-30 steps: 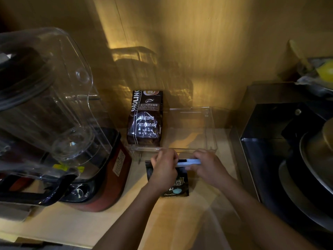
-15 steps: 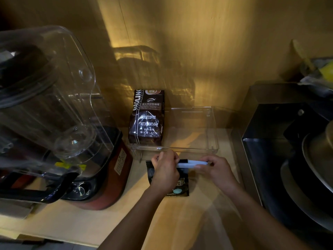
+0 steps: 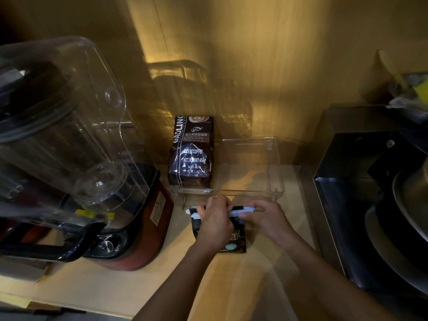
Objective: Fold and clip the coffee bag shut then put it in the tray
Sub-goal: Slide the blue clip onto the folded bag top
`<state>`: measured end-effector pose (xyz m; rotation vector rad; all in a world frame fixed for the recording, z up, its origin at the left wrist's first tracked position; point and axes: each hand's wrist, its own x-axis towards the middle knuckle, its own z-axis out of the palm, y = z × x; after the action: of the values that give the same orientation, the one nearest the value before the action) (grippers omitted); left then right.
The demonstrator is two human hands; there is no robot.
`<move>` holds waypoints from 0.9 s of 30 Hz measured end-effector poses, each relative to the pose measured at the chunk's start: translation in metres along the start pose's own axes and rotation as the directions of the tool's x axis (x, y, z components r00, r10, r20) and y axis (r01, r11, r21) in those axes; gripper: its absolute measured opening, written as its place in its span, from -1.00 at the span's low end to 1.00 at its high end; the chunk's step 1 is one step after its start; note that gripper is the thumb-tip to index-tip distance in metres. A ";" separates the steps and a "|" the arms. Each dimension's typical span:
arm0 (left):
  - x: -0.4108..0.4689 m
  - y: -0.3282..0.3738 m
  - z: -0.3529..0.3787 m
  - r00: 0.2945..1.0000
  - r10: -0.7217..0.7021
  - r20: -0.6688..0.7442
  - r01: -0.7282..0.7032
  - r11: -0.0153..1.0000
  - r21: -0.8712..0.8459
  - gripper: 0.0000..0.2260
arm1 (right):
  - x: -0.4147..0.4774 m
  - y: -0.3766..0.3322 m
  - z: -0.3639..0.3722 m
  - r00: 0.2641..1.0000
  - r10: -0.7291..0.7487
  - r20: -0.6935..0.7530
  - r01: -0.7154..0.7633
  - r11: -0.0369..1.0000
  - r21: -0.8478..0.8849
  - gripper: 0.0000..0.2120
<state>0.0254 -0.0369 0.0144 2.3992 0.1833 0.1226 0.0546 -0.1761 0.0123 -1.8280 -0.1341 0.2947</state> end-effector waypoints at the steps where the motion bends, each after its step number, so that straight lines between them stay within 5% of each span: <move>1: -0.001 0.000 0.000 1.000 0.005 -0.004 -0.005 1.000 -0.003 -0.84 | -0.001 0.000 -0.003 1.000 -0.011 0.002 0.011 1.000 -0.011 -0.84; 9: 0.001 0.001 0.001 0.987 0.140 -0.079 -0.128 0.982 0.136 -0.92 | -0.008 0.005 -0.002 0.993 0.040 -0.112 -0.022 0.987 0.159 -0.79; 17: -0.002 0.005 0.002 0.987 0.090 -0.137 -0.073 0.989 0.126 -0.90 | -0.007 -0.002 0.020 0.992 0.040 -0.116 -0.014 0.975 0.223 -0.76; 22: -0.008 0.009 0.008 0.984 0.134 -0.115 -0.119 0.984 0.131 -0.90 | -0.001 0.002 0.021 0.993 -0.121 0.015 0.122 0.978 -0.170 -0.90; 27: -0.002 0.005 -0.006 0.970 0.203 -0.134 -0.173 0.963 0.207 -0.87 | 0.004 0.003 0.018 0.975 -0.220 -0.027 0.204 0.941 -0.268 -0.85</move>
<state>0.0233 -0.0366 0.0225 2.5992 0.0380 0.3957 0.0531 -0.1589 0.0045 -2.0634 -0.3425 0.0739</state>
